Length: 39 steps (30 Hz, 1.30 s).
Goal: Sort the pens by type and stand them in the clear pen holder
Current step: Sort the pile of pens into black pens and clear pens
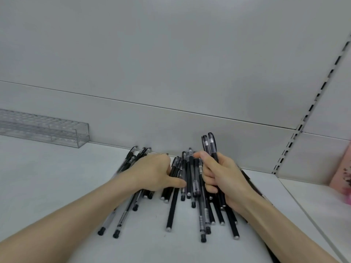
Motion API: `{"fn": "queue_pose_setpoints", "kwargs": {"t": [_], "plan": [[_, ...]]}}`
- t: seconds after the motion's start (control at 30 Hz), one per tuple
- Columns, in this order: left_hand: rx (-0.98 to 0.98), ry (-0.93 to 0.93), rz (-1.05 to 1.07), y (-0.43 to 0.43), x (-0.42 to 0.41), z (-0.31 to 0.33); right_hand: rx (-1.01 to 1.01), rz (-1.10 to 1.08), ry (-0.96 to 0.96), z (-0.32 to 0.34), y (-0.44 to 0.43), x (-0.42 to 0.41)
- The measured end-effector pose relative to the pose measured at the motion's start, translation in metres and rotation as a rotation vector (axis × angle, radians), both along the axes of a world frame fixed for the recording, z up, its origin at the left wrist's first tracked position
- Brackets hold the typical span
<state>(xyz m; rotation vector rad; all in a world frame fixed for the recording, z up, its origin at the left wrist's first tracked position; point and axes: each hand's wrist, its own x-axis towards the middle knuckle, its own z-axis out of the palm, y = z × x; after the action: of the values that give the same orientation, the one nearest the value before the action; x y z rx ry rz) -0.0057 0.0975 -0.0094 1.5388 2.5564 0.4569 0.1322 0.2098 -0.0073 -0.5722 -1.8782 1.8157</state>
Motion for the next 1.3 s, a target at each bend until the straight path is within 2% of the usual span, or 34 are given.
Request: {"fn": "queue_pose_setpoints", "kwargs": {"t": [0.27, 0.37, 0.43, 0.5, 0.6, 0.67, 0.83, 1.0, 1.07, 1.2, 1.3], "plan": [[-0.017, 0.048, 0.136, 0.006, 0.001, -0.002, 0.0, 0.002, 0.015, -0.005, -0.004, -0.007], [-0.009, -0.031, 0.125, 0.004, -0.002, 0.001, 0.01, 0.01, 0.015, -0.005, -0.005, -0.007], [0.01, -0.121, 0.069, -0.002, -0.006, 0.009, 0.005, 0.01, 0.009, -0.004, -0.005, -0.005], [0.114, -0.243, 0.012, -0.008, -0.01, 0.017, -0.032, 0.011, 0.037, -0.002, -0.005, -0.003], [0.422, -0.661, -0.125, -0.014, 0.004, 0.027, -0.046, 0.006, 0.188, 0.005, -0.008, -0.001], [0.532, -0.827, -0.239, -0.012, 0.022, 0.026, -0.032, 0.03, 0.254, 0.01, -0.008, -0.001], [0.556, -0.819, -0.258, 0.001, 0.039, 0.013, -0.092, 0.092, 0.214, 0.01, -0.008, 0.002], [0.666, -0.736, -0.084, 0.0, 0.035, 0.011, -0.208, -0.069, 0.391, 0.017, -0.004, 0.001], [0.686, -0.686, -0.084, 0.001, 0.038, 0.01, -0.227, -0.11, 0.436, 0.02, -0.004, 0.001], [0.655, -0.804, -0.18, 0.006, 0.059, 0.008, -0.271, -0.133, 0.503, 0.024, -0.008, 0.001], [0.647, -0.924, -0.197, 0.007, 0.068, 0.01, -0.2, -0.125, 0.451, 0.021, -0.009, 0.0]]}}
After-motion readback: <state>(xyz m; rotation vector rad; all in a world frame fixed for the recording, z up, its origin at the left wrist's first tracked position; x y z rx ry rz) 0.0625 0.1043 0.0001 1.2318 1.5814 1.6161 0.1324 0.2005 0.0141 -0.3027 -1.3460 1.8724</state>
